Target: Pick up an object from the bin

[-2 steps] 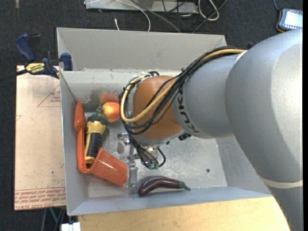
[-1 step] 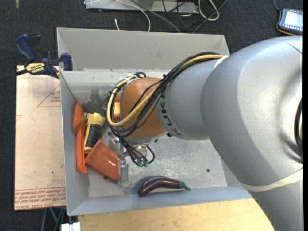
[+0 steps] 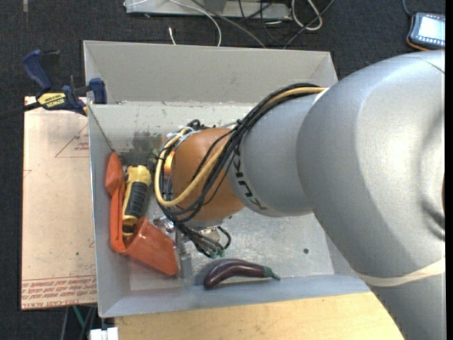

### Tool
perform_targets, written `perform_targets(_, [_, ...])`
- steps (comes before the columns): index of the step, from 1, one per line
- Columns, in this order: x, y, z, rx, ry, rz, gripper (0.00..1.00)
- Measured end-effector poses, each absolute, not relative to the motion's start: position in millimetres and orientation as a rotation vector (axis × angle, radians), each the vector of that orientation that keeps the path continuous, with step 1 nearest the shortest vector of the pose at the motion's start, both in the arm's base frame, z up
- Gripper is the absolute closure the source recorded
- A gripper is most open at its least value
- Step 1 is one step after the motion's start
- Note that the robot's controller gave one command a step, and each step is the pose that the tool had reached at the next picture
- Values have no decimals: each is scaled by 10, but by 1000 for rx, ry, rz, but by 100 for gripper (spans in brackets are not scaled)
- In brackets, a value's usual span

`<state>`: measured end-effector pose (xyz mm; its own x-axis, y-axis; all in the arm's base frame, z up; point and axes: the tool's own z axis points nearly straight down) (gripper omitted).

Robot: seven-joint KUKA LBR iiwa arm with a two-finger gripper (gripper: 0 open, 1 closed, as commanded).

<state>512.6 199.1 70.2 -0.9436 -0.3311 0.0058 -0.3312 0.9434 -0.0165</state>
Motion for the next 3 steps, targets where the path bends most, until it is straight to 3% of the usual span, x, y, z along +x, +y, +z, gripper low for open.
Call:
perform_targets(2, [5100, 1987, 816, 524, -3086, 27, 100])
perform_targets(3, [5111, 2022, 1053, 529, -3094, 17, 100])
